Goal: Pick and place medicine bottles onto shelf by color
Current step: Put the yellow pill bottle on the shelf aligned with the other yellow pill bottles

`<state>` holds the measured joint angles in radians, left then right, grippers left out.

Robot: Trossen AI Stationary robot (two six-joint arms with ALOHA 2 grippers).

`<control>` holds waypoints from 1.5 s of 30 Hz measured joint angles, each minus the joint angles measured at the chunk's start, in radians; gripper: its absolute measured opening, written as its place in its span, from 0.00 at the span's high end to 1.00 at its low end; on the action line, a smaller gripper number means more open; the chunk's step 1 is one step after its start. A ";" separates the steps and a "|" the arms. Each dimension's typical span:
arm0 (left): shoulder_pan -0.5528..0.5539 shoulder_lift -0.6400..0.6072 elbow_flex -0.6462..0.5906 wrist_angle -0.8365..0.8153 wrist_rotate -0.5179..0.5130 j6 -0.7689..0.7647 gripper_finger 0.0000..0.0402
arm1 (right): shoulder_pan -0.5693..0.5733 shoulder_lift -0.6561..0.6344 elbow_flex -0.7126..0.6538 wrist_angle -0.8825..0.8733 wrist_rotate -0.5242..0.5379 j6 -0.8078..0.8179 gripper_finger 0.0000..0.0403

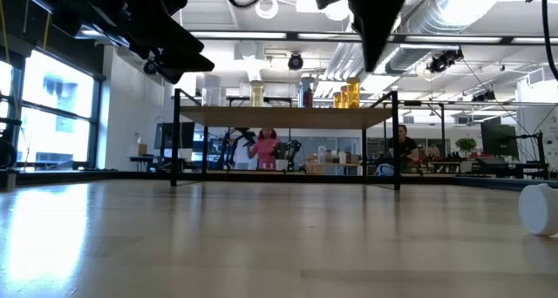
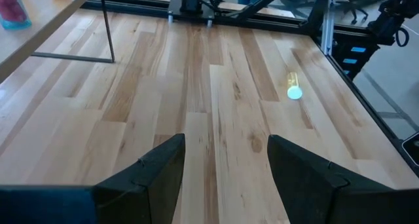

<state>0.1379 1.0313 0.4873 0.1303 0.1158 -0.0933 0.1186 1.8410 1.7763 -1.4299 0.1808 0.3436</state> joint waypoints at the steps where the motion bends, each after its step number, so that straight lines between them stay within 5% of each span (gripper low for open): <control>1: 0.000 0.000 0.000 0.000 0.000 0.000 0.49 | 0.004 -0.001 -0.022 -0.003 -0.002 0.018 0.59; 15: 0.000 0.000 0.000 0.001 -0.036 0.000 0.49 | 0.094 -0.036 -0.301 0.062 -0.183 0.214 0.59; 29: 0.000 0.000 0.000 0.002 -0.053 -0.008 0.49 | 0.280 -0.036 -0.320 0.275 -0.261 0.354 0.59; 45: 0.000 0.000 0.000 0.002 -0.053 -0.089 0.49 | 0.423 -0.035 -0.320 0.348 -0.202 0.558 0.59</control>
<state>0.1379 1.0313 0.4873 0.1326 0.0631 -0.1822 0.5419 1.8061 1.4567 -1.0819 -0.0214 0.9017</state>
